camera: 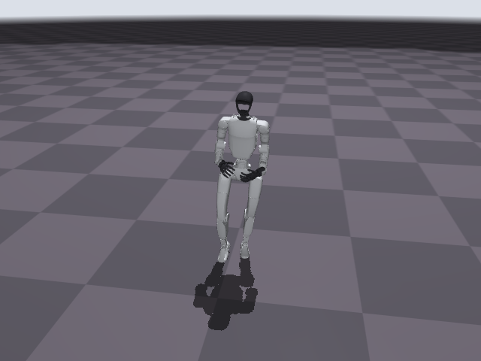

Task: Walk run

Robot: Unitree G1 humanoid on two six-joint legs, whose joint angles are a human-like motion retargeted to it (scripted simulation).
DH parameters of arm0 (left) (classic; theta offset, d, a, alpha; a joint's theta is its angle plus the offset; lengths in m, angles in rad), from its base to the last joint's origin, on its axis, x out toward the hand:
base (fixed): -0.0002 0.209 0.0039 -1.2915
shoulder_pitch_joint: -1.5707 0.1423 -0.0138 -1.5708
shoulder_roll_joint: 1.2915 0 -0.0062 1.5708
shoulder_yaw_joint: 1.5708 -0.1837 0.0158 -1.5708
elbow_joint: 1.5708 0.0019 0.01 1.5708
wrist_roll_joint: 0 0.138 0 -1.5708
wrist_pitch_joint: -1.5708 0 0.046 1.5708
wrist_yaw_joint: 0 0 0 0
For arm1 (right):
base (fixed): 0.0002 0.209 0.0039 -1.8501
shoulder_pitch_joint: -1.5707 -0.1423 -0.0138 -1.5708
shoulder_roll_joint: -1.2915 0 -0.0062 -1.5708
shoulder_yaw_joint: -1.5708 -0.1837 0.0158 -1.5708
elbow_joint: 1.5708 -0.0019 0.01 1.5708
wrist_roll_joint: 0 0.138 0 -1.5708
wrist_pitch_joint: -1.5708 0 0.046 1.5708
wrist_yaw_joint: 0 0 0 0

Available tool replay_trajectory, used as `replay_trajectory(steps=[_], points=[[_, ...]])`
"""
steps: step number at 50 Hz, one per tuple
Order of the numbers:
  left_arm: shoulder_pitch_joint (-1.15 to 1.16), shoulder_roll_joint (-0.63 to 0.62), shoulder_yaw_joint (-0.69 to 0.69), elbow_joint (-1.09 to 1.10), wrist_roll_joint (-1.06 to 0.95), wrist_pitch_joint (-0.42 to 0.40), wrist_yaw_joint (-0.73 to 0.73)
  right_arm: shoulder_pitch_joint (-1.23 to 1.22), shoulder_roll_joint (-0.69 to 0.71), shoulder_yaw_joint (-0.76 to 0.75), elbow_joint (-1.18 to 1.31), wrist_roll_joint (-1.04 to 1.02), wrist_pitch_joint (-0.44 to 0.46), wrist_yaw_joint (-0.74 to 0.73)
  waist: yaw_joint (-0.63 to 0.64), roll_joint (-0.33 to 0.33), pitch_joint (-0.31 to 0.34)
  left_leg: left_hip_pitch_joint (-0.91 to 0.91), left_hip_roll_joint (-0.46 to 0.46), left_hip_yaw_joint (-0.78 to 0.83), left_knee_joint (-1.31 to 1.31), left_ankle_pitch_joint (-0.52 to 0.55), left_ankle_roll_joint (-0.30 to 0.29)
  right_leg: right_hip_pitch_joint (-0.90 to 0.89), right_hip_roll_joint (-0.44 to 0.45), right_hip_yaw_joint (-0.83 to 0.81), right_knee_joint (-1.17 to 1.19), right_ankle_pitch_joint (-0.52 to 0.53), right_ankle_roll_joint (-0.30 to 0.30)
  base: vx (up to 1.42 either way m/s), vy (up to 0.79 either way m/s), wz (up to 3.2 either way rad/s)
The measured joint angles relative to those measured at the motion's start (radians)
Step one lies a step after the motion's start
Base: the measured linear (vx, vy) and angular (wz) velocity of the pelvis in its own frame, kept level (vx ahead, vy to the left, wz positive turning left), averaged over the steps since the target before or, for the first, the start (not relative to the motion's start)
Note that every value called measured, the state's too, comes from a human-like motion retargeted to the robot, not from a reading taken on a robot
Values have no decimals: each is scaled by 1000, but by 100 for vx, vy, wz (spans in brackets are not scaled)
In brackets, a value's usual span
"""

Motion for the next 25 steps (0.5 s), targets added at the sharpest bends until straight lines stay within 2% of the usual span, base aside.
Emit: replay_trajectory(steps=[3,4,5,7,8,9,10,13,15,18,21,25], points=[[8,7,-16,9,-21,-31,22,4,4,2,34,25,19,84,-30,-47,25,48,-51,-32,3,-25,-4,-4,-55,-44,-236,-11,-6,47,-12,106],[11,13,-19,12,-16,-49,41,3,10,-6,50,28,33,129,-37,-58,35,66,-58,-42,7,-33,-9,-8,-45,-7,-292,39,-54,51,-13,102],[15,21,-20,15,-7,-70,63,2,19,-16,66,29,49,179,-42,-65,44,84,-60,-51,10,-42,-15,-13,-26,48,-337,114,-128,50,-17,-4],[19,37,8,25,34,-107,109,-7,37,-46,105,22,80,225,15,-80,43,91,-53,1,35,-62,-37,9,-2,46,-299,-13,-138,54,-22,-17],[20,42,14,37,60,-123,129,-9,51,-79,132,17,87,222,-21,-79,55,87,-51,-53,80,-67,-48,18,-53,-81,-297,-9,-132,50,-22,136],[17,39,27,55,80,-134,151,-16,61,-108,166,12,90,207,-43,-76,59,69,-43,-75,129,-46,-70,27,-40,-53,-289,-26,-124,42,-21,189],[12,32,43,77,97,-141,176,-24,70,-136,204,8,91,184,-57,-72,60,45,-31,-80,181,-12,-97,34,4,52,-278,-55,-115,28,-19,107],[-42,6,98,186,124,-155,267,-41,93,-210,337,51,83,119,-71,-112,51,-65,-20,-57,380,152,-274,47,-64,-58,-288,-69,-108,30,-21,76],[-85,6,135,255,126,-171,325,-61,111,-245,433,118,67,118,-94,-126,53,-139,1,-60,497,185,-358,58,-66,-88,-296,-86,-111,32,-23,63],[-190,14,233,384,117,-228,402,-130,126,-315,623,294,62,230,-75,-178,93,-254,77,29,564,150,-303,67,-47,-71,-312,-95,-110,2,-21,-26],[-301,33,336,498,105,-277,459,-201,124,-356,786,411,92,333,-52,-210,164,-326,93,-40,439,130,-242,91,9,-56,-338,-92,-122,12,-13,-64],[-468,79,492,634,91,-366,556,-298,99,-370,948,486,109,375,4,-270,269,-399,104,-176,212,151,-109,116,72,14,-362,-99,-126,6,-3,-118]])
